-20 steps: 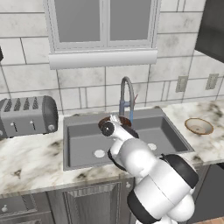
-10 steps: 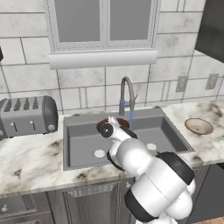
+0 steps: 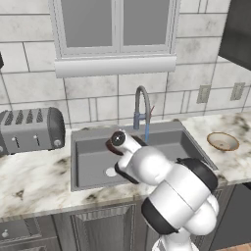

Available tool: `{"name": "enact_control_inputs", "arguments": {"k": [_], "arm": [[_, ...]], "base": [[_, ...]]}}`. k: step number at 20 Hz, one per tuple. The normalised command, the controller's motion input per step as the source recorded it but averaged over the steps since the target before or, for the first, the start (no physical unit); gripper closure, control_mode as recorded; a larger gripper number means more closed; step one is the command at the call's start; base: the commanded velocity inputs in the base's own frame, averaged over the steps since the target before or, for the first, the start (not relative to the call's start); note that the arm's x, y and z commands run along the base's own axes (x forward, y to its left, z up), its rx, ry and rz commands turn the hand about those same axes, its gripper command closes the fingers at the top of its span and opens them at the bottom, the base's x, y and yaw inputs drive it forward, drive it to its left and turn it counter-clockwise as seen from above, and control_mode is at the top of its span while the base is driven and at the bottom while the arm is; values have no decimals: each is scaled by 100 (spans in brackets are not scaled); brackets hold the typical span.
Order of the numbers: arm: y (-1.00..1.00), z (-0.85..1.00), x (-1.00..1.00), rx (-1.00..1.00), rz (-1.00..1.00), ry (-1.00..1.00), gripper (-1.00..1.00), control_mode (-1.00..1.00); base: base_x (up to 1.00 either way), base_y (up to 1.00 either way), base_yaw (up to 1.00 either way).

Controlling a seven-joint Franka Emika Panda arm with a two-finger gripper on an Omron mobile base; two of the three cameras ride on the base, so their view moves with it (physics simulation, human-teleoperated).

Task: Rinse each bowl for a few seconds and place them down in the sink or on the counter.

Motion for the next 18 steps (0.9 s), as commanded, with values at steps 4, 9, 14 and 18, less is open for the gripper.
{"name": "enact_control_inputs", "arguments": {"k": [4, 9, 14, 18], "arm": [[27, -3, 10, 1, 0, 7, 100, -100], [12, -14, 10, 0, 0, 7, 100, -100], [6, -18, 12, 0, 0, 9, 100, -100], [4, -18, 11, 0, 0, 8, 100, -100]], "base": [[0, 0, 0], [0, 0, 0], [0, 0, 0], [0, 0, 0]]}}
